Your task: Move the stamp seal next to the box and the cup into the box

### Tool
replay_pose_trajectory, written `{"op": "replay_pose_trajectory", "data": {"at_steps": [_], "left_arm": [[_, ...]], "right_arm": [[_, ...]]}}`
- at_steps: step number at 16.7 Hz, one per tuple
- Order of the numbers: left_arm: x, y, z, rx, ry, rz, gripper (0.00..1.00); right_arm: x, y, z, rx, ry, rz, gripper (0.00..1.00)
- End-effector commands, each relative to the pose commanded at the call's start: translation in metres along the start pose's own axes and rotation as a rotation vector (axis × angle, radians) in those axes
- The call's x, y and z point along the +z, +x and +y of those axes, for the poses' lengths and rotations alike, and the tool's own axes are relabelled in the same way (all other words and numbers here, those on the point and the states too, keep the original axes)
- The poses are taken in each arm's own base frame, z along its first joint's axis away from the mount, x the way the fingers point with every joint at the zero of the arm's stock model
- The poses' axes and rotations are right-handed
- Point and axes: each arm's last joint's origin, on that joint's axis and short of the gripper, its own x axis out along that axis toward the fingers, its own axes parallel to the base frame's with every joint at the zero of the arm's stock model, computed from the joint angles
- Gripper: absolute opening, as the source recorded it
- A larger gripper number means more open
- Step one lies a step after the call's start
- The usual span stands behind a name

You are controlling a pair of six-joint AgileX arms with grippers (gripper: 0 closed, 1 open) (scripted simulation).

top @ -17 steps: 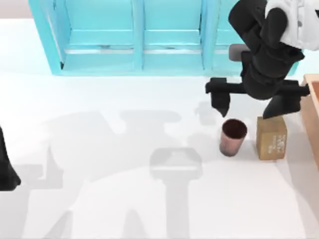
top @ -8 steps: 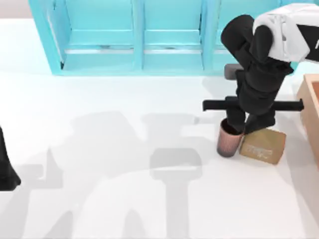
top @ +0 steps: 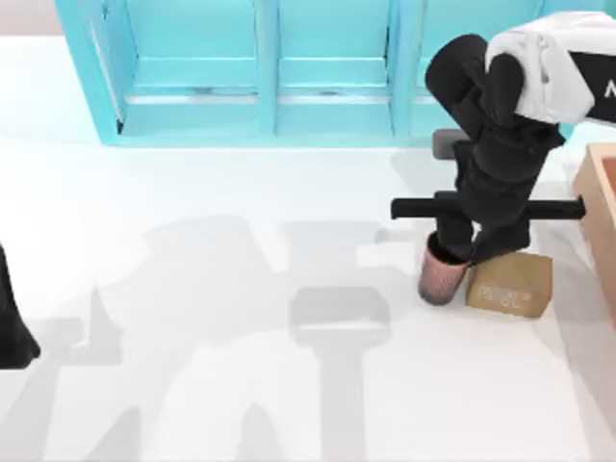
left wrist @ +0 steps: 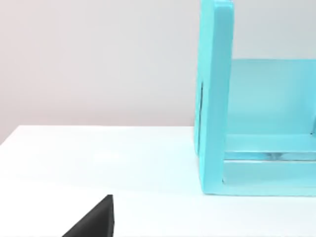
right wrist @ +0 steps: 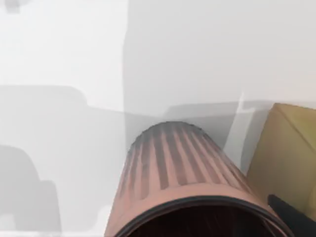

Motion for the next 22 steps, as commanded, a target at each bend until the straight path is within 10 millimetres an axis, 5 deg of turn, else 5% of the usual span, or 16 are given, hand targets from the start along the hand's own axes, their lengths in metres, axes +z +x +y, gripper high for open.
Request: {"op": "replay_pose_trajectory", "data": {"at_steps": [4,12,18,22], "left_arm": [[0.000,0.000,0.000,0.000,0.000,0.000,1.00],[0.000,0.000,0.000,0.000,0.000,0.000,1.00],[0.000,0.000,0.000,0.000,0.000,0.000,1.00],[0.000,0.000,0.000,0.000,0.000,0.000,1.00]], "right_arm": [[0.003,-0.019,-0.010,0.017,0.003,-0.014,0.00],[0.001,-0.103,-0.095,0.016,0.007,-0.012,0.00],[-0.001,-0.105,-0.103,0.013,0.004,-0.009,0.00],[-0.017,-0.108,-0.156,0.003,0.000,-0.009,0.00]]}}
